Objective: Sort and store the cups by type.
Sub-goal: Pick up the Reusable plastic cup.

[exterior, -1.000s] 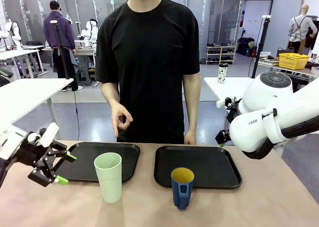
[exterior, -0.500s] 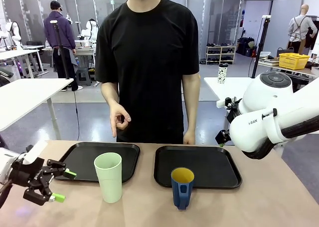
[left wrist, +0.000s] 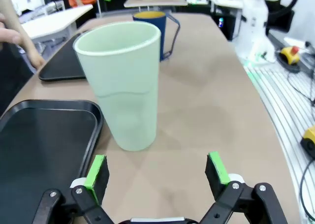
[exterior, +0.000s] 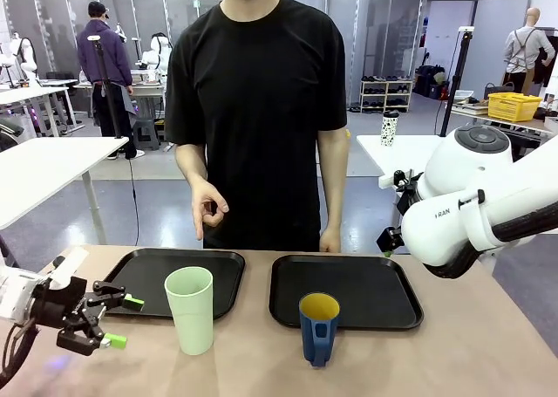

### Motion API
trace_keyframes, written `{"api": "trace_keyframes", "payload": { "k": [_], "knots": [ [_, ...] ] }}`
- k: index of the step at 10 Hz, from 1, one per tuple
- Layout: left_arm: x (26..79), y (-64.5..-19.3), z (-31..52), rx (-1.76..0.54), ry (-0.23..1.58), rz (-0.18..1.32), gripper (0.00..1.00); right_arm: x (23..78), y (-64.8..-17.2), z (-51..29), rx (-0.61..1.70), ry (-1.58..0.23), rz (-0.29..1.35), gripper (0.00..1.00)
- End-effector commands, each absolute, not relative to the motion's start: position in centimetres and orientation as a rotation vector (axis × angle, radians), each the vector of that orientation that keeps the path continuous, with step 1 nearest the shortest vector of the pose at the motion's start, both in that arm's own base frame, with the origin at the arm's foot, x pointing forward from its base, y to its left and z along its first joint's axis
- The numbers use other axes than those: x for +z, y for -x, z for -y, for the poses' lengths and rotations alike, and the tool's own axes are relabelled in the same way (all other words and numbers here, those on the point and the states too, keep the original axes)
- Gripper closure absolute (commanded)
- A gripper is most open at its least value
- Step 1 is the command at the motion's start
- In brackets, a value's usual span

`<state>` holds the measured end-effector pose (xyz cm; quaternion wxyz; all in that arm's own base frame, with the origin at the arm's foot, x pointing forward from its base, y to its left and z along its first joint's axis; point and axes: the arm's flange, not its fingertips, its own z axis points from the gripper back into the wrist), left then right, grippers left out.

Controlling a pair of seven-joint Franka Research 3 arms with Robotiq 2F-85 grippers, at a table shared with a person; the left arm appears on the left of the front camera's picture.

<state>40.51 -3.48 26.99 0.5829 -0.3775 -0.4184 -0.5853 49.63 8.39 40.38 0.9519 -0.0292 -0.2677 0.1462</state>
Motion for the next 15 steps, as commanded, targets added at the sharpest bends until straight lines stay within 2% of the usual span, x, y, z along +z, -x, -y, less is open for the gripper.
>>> {"api": "trace_keyframes", "payload": {
  "k": [1,3,7,15],
  "knots": [
    [26.7,-41.5,3.4,-1.306,0.949,1.051,0.00,40.4,-49.6,-8.4,0.298,0.060,0.545,0.00],
    [26.9,-40.9,3.5,-1.339,0.907,0.998,0.00,40.4,-49.6,-8.4,0.298,0.060,0.545,0.00],
    [26.9,-40.9,3.5,-1.339,0.907,0.998,0.00,40.4,-49.6,-8.4,0.298,0.060,0.545,0.00],
    [23.8,-44.3,6.3,-1.292,1.028,1.063,0.00,40.4,-49.6,-8.4,0.298,0.060,0.545,0.00]
  ]
}}
